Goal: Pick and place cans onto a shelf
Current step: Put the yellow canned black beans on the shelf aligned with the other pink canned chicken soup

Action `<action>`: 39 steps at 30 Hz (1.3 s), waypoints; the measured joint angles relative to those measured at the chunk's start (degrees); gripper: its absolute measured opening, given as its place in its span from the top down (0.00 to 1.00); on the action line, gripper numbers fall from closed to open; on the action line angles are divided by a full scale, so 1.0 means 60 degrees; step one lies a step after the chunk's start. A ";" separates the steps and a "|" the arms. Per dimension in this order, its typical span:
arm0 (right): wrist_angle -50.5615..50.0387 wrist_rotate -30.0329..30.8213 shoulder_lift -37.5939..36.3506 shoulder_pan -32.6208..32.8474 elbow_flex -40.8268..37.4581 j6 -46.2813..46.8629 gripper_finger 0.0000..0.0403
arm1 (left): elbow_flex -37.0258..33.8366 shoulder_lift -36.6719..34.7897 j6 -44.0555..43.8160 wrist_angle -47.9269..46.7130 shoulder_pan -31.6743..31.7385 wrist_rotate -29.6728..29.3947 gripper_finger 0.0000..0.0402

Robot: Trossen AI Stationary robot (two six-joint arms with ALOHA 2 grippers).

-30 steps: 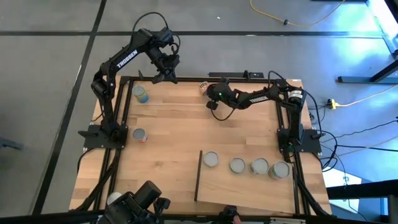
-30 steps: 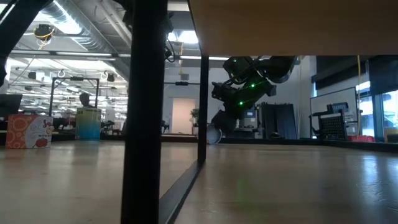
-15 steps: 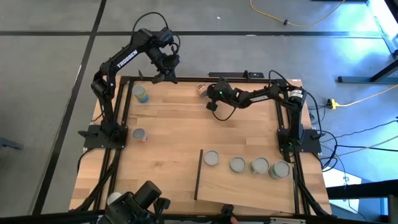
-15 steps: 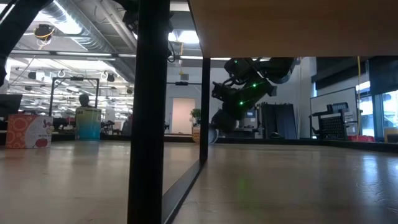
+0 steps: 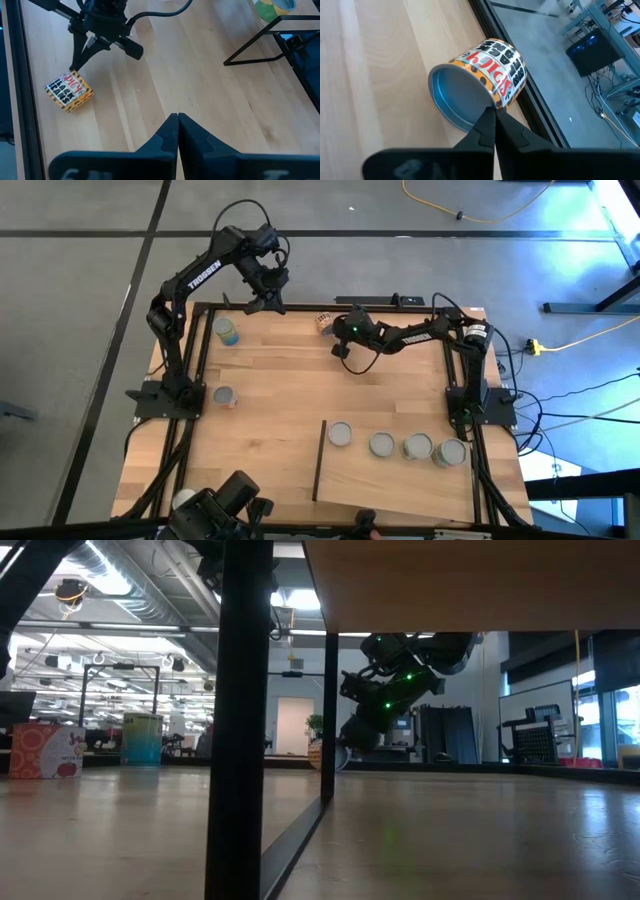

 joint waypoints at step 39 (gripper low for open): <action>-0.9418 -0.0742 -0.0769 0.1382 0.4856 0.1500 1.00 | 0.0001 0.0000 -0.0229 -0.0073 0.0000 0.0003 1.00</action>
